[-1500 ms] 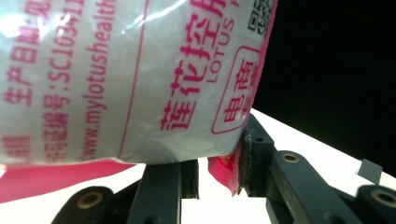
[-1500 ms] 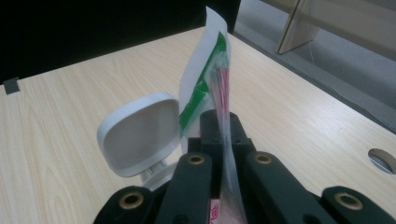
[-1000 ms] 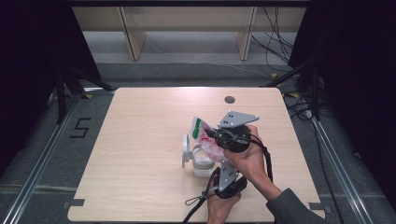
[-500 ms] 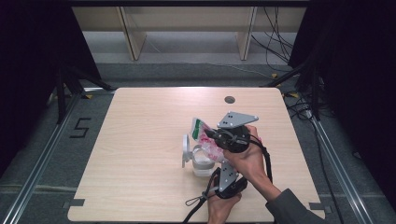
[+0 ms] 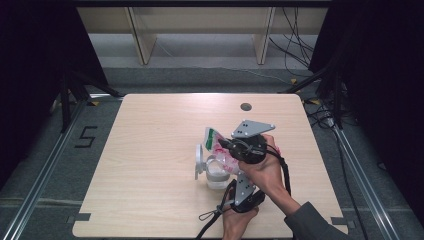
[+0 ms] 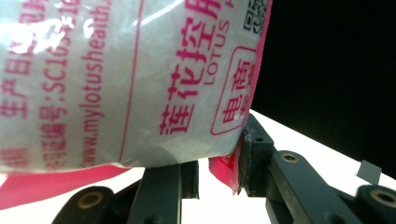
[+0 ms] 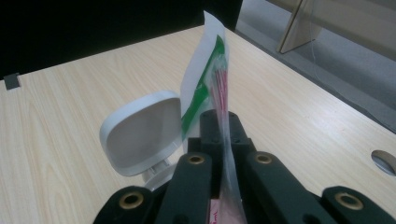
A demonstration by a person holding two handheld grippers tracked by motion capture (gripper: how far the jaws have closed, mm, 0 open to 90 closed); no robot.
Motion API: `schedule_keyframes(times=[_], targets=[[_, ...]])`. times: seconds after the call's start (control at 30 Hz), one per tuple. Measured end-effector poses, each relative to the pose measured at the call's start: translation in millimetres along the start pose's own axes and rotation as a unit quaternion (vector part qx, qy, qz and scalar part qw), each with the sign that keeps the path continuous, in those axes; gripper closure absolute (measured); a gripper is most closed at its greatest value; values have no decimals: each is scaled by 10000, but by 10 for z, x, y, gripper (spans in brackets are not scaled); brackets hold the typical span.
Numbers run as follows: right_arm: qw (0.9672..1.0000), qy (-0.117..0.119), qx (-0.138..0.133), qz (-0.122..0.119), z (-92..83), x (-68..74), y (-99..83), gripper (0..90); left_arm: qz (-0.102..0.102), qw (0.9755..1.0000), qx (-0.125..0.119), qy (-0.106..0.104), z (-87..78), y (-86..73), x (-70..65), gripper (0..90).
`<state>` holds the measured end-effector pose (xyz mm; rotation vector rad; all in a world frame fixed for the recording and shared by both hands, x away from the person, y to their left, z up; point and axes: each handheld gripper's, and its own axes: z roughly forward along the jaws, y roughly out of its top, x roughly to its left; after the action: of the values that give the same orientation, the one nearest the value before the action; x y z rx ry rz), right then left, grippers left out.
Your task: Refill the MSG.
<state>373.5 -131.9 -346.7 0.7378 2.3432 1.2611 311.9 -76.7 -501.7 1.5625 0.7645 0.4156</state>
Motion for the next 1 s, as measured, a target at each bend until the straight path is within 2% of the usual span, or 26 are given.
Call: schedule_keyframes(times=[0.07,0.13,0.2,0.27,0.33,0.37,0.43,0.53,0.63,0.7,0.73,0.83,0.9,1.0], targets=[[9999,-33,-110,21,-7,-10,5,900,24,10000,15,6,-16,14,2,721],[10000,6,-85,42,-18,-8,9,900,4,10000,16,-5,-13,11,1,721],[10000,-19,-47,-49,1,8,6,900,6,10000,15,8,-8,6,-4,721],[10000,-4,-29,0,-9,8,11,900,24,10000,4,4,-17,16,-1,721],[9999,-50,-127,96,-9,16,10,900,25,10000,10,0,-19,18,3,721],[10000,-38,-88,2,-8,6,14,900,9,10000,12,-3,-16,15,2,721],[10000,-8,-48,-31,7,15,14,900,5,10000,3,6,-14,13,1,721],[9999,-61,-125,90,3,16,11,900,16,10000,3,9,-20,16,6,721],[10000,-26,-49,-44,8,22,15,900,0,10000,-10,6,-18,15,1,721],[10000,2,-62,-20,-2,13,21,900,10,10000,-38,-6,-20,20,5,721],[9999,-38,-128,94,0,22,17,900,9,10000,-27,-15,-21,20,6,722],[10000,-25,-33,-52,11,26,17,900,-3,10000,-13,0,-19,17,1,721],[10000,-12,-58,22,2,26,20,900,12,10000,-10,-10,-25,22,8,721],[9999,-28,-96,-31,21,26,16,900,-2,10000,-7,-4,-21,17,5,722]])
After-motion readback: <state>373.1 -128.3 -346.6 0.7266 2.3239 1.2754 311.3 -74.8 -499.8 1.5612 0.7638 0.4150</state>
